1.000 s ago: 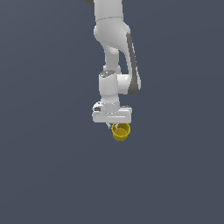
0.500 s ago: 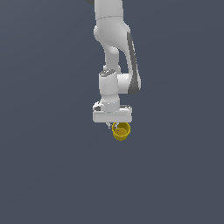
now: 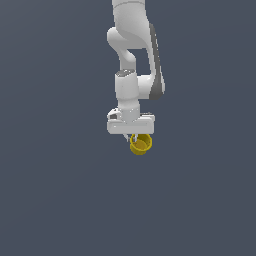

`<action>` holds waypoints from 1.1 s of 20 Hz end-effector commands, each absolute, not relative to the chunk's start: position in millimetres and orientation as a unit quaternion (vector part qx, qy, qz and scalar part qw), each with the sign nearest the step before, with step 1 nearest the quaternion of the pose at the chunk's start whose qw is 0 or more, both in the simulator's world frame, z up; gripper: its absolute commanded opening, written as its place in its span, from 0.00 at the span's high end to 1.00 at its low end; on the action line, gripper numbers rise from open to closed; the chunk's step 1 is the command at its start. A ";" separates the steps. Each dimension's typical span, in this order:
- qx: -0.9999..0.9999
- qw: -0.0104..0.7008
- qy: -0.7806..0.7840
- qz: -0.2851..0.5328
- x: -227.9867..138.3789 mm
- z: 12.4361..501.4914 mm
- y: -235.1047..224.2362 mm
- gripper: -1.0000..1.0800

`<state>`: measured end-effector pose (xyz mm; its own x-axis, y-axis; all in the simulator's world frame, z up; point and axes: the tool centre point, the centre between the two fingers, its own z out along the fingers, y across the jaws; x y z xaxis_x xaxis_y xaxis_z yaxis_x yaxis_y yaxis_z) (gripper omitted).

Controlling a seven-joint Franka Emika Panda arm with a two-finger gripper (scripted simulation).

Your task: Pick up the object and move it to a goal position.

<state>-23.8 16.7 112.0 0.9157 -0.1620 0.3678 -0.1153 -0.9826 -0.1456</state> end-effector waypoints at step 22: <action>-0.977 0.058 0.072 -0.195 -46.2 295.5 66.1 1.00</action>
